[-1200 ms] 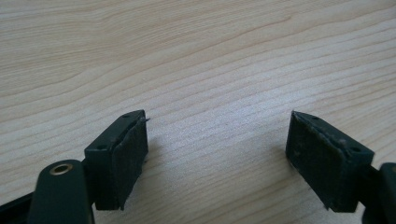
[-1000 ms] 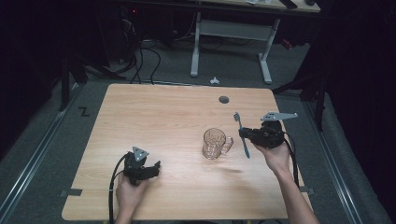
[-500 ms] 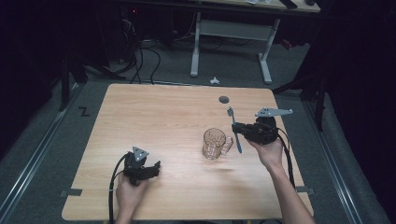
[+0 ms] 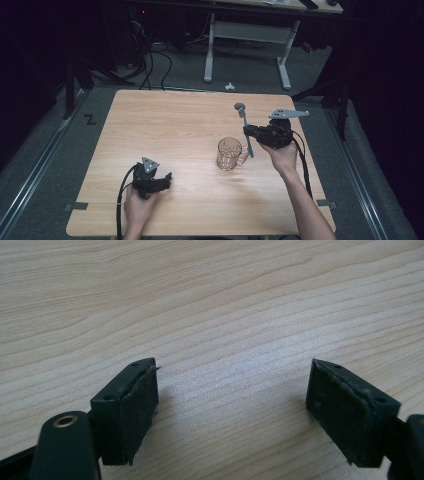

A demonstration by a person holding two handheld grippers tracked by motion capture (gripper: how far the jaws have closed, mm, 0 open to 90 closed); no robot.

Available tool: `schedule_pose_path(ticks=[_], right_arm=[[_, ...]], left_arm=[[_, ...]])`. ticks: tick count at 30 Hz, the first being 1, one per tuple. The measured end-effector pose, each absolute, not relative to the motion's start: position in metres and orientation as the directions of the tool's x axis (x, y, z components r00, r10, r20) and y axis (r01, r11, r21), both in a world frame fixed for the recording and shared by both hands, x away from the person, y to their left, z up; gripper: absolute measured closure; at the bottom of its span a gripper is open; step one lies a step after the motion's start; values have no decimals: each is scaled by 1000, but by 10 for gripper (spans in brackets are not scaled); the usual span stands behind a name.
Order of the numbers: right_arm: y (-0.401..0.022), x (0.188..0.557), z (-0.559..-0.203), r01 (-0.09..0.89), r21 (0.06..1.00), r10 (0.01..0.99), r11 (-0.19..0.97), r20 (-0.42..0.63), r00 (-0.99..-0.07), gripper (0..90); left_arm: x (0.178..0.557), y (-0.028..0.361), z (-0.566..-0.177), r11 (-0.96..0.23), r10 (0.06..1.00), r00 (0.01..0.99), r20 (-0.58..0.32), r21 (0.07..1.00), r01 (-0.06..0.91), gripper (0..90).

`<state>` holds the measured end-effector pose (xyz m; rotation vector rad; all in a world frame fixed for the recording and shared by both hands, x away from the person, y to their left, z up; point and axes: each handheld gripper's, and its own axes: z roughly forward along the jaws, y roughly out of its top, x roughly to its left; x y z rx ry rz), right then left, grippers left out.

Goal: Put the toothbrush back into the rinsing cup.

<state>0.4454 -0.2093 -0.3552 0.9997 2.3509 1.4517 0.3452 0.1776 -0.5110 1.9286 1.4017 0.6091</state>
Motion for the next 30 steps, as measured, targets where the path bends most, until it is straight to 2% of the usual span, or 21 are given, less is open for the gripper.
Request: schedule_pose_path(ticks=[30], right_arm=[[-190, 464, -353, 423, 862, 644, 278, 160, -749, 800]], left_arm=[[345, 178, -511, -200, 949, 314, -14, 744, 637, 215]])
